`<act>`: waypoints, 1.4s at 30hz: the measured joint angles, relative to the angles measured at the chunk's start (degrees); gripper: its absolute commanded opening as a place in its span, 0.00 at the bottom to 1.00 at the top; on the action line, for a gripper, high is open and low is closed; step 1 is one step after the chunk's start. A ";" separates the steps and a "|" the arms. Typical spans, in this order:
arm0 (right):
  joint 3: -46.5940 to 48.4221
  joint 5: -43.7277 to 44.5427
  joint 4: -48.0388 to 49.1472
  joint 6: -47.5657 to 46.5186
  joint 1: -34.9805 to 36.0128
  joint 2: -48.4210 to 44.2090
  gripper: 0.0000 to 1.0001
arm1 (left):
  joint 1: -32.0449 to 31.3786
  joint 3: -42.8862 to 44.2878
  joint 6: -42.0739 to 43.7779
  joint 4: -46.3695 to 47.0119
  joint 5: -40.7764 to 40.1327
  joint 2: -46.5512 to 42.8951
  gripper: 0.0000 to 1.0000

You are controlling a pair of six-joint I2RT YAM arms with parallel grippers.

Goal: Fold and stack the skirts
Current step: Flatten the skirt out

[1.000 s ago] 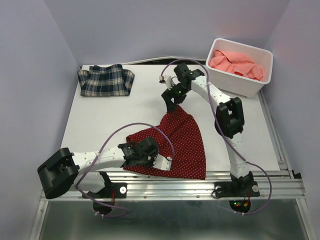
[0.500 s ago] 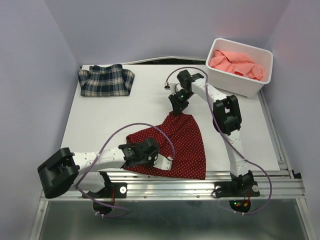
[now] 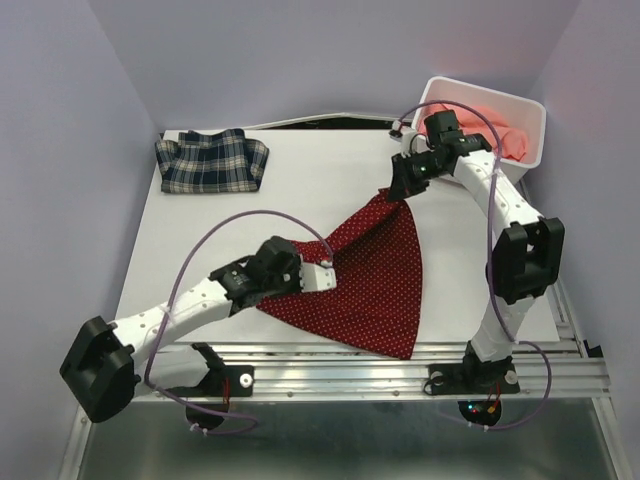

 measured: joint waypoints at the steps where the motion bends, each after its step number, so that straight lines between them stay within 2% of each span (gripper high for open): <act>1: -1.84 0.09 1.42 0.92 -0.55 -0.98 0.07 | 0.79 1.11 -0.31 -0.76 1.09 -0.37 0.00; 4: -6.21 0.55 4.61 2.93 -1.31 -1.97 0.10 | 8.37 5.79 -1.18 -2.84 3.50 -2.93 0.00; 6: -9.20 1.36 7.30 5.20 -1.42 -1.53 0.11 | 11.26 8.11 -1.57 -3.04 4.28 -3.08 0.00; 8: -10.84 2.62 10.08 7.63 -1.42 -1.16 0.11 | 13.35 10.95 -2.16 -3.04 4.83 -1.62 0.00; 11: -10.99 5.35 15.52 11.61 -1.53 -0.31 0.11 | 16.24 17.57 -3.30 -1.77 5.53 5.84 0.00; 13: -10.93 8.44 19.74 13.94 -1.68 0.11 0.38 | 18.95 23.96 -5.09 -1.05 5.79 13.86 0.00; 14: -10.88 10.58 22.60 15.19 -1.81 0.46 0.59 | 20.72 28.35 -6.08 -0.70 5.81 18.88 0.02; 15: -10.78 12.46 24.83 15.67 -1.90 0.87 0.83 | 22.62 34.23 -7.37 0.48 5.90 25.20 0.09; 16: -10.49 14.21 27.67 16.46 -2.05 1.53 0.86 | 23.91 37.40 -8.20 0.74 5.86 28.87 0.19; 17: -10.25 16.46 30.23 17.05 -2.14 2.14 0.92 | 25.46 44.17 -9.79 0.63 5.14 34.73 0.46; 18: -9.94 18.40 32.92 17.38 -2.29 2.95 0.98 | 26.23 47.95 -10.36 0.44 5.09 38.34 0.57; 19: -9.70 19.80 34.29 17.49 -2.34 3.39 1.00 | 27.69 56.30 -12.31 -0.09 4.33 44.59 0.71; 21: -9.22 22.86 36.74 17.44 -2.36 4.13 1.00 | 29.51 66.64 -14.23 -0.46 3.78 52.78 0.75; 23: -9.22 25.07 37.62 16.72 -2.36 4.13 1.00 | 30.82 69.26 -15.08 -0.98 3.91 55.28 0.75; 26: -9.33 25.03 37.33 14.01 -2.38 3.58 0.98 | 32.54 62.95 -15.19 -1.25 4.11 52.00 0.75; 27: -9.73 23.67 36.87 12.72 -2.38 3.06 0.96 | 33.00 57.86 -14.82 -0.35 4.28 49.00 0.74; 29: -9.90 20.39 33.77 9.88 -2.34 2.10 0.87 | 33.31 48.11 -13.68 -2.27 5.86 42.14 0.70; 31: -10.10 17.20 30.25 7.30 -2.01 1.27 0.81 | 33.05 41.11 -12.52 -3.85 8.20 36.00 0.62; 37: -16.22 11.80 20.83 0.11 3.52 1.29 0.63 | 31.69 31.56 -9.16 -6.78 16.11 26.84 0.44; 42: -23.06 10.93 16.61 -2.29 8.59 3.48 0.61 | 30.25 24.50 -4.24 -10.34 21.11 26.05 0.35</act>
